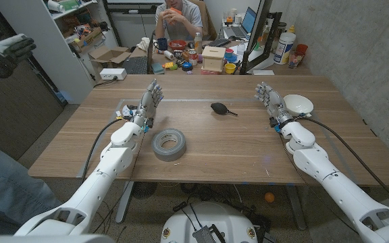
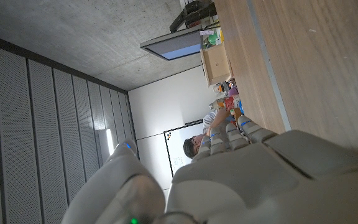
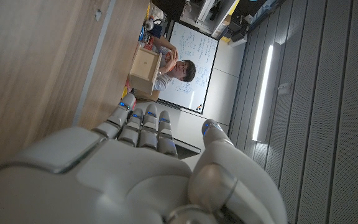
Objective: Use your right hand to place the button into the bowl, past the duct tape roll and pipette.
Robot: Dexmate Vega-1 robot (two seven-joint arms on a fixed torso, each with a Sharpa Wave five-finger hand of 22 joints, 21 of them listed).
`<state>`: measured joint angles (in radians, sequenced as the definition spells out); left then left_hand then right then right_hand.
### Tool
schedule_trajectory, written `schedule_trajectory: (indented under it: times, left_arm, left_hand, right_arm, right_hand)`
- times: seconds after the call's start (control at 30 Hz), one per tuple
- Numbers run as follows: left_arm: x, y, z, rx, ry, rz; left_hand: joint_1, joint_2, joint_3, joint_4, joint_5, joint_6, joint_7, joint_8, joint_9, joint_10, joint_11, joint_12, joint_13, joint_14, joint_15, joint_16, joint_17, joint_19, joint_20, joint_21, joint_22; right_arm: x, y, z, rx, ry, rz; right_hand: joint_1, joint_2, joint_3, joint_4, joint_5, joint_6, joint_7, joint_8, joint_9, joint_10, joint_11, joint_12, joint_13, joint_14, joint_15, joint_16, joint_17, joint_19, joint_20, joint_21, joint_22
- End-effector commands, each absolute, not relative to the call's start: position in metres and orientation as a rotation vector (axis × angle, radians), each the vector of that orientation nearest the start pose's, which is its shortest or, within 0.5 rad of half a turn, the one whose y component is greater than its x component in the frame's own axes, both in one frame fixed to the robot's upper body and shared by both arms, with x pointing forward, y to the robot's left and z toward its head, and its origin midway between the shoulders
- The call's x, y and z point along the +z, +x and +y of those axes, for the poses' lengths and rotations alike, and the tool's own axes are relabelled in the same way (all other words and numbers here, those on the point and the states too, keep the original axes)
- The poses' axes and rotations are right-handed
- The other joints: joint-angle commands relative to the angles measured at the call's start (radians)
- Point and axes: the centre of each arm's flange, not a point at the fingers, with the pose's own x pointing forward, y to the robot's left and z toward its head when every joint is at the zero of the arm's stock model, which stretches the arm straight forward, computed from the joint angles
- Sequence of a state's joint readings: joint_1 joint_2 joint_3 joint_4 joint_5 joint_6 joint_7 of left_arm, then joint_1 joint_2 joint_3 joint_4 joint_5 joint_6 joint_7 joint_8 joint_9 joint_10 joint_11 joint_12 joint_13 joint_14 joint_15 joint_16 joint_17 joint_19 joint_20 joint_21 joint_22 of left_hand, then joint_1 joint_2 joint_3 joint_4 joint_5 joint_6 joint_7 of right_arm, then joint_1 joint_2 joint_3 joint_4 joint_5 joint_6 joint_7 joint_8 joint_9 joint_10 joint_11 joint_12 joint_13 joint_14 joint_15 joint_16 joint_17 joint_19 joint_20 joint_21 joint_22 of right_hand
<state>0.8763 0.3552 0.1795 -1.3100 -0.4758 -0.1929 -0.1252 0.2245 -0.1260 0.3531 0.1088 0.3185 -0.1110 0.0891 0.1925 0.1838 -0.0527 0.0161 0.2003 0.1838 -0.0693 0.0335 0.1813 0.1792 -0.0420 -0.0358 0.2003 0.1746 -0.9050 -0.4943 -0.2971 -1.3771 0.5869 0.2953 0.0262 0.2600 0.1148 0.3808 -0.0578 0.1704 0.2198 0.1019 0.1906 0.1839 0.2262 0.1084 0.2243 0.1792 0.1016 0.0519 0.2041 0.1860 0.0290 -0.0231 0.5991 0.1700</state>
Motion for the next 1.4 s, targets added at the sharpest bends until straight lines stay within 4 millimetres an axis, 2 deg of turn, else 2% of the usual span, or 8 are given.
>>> schedule_trajectory:
  times: [0.03, 0.4, 0.57, 0.87, 1.1, 1.4]
  left_arm:
    - [-0.024, 0.655, 0.285, -0.206, -0.039, -0.578]
    - [-0.015, 0.653, 0.285, -0.21, -0.023, -0.586]
    - [-0.013, 0.654, 0.285, -0.215, -0.017, -0.583]
    - [-0.014, 0.658, 0.284, -0.237, -0.033, -0.57]
    - [-0.009, 0.658, 0.283, -0.25, -0.03, -0.575]
    - [0.002, 0.652, 0.281, -0.255, -0.017, -0.61]
  left_hand:
    - [0.01, 0.004, -0.003, -0.001, 0.005, -0.002, -0.007, 0.005, 0.002, -0.005, -0.001, 0.004, 0.005, -0.01, -0.002, 0.006, 0.006, -0.006, -0.019, 0.001, 0.003]
    - [0.011, 0.006, -0.004, -0.001, 0.006, -0.002, -0.008, 0.004, 0.002, -0.004, -0.002, 0.004, 0.005, -0.01, -0.002, 0.007, 0.006, -0.008, -0.016, 0.0, 0.003]
    - [0.011, 0.007, -0.005, -0.001, 0.006, -0.001, -0.01, 0.004, 0.002, -0.003, -0.002, 0.004, 0.005, -0.01, -0.002, 0.007, 0.006, -0.008, -0.015, 0.0, 0.004]
    - [0.012, 0.008, -0.007, -0.002, 0.006, 0.0, -0.011, 0.005, 0.002, -0.001, -0.002, 0.005, 0.006, -0.009, -0.002, 0.007, 0.006, -0.009, -0.01, 0.0, 0.004]
    - [0.013, 0.01, -0.008, -0.002, 0.006, 0.003, -0.01, 0.006, 0.002, 0.001, -0.001, 0.006, 0.006, -0.006, 0.001, 0.008, 0.006, -0.008, -0.008, 0.0, 0.004]
    - [0.014, 0.011, -0.01, -0.002, 0.007, 0.009, -0.01, 0.008, 0.002, 0.006, 0.001, 0.007, 0.006, -0.004, 0.005, 0.009, 0.006, -0.006, -0.003, 0.001, 0.004]
  right_arm:
    - [-0.022, 0.619, -0.299, 0.182, -0.009, -0.679]
    - [-0.026, 0.6, -0.303, 0.145, -0.059, -0.681]
    - [-0.031, 0.593, -0.306, 0.144, -0.062, -0.675]
    - [-0.033, 0.576, -0.307, 0.141, -0.108, -0.689]
    - [-0.038, 0.569, -0.309, 0.143, -0.106, -0.686]
    - [-0.045, 0.558, -0.316, 0.12, -0.161, -0.68]
  right_hand:
    - [0.007, 0.007, 0.002, -0.004, 0.005, -0.007, -0.004, 0.001, 0.003, -0.004, 0.0, -0.006, 0.002, -0.005, 0.001, -0.003, 0.003, -0.008, -0.001, -0.004, 0.002]
    - [0.012, 0.008, 0.002, -0.008, 0.007, -0.009, -0.005, 0.0, 0.003, -0.004, 0.001, -0.007, 0.002, -0.006, 0.003, -0.004, 0.002, -0.018, 0.005, -0.014, 0.002]
    - [0.022, 0.015, 0.007, -0.015, 0.01, -0.015, -0.024, -0.001, 0.004, -0.005, -0.003, -0.008, 0.003, -0.007, 0.001, -0.005, 0.0, -0.021, 0.005, -0.022, 0.002]
    - [0.028, 0.018, 0.007, -0.019, 0.011, -0.02, -0.026, -0.002, 0.004, -0.007, -0.002, -0.01, 0.003, -0.012, 0.004, -0.007, 0.0, -0.027, 0.011, -0.03, 0.003]
    - [0.038, 0.015, 0.007, -0.028, 0.012, -0.01, -0.029, 0.003, 0.004, 0.002, -0.017, -0.007, 0.004, -0.006, -0.001, -0.006, -0.001, -0.024, 0.012, -0.037, 0.003]
    - [0.044, 0.007, 0.004, -0.037, 0.011, -0.001, -0.034, 0.006, 0.004, 0.003, -0.017, -0.007, 0.004, 0.0, 0.001, -0.005, -0.002, -0.015, 0.016, -0.042, 0.003]
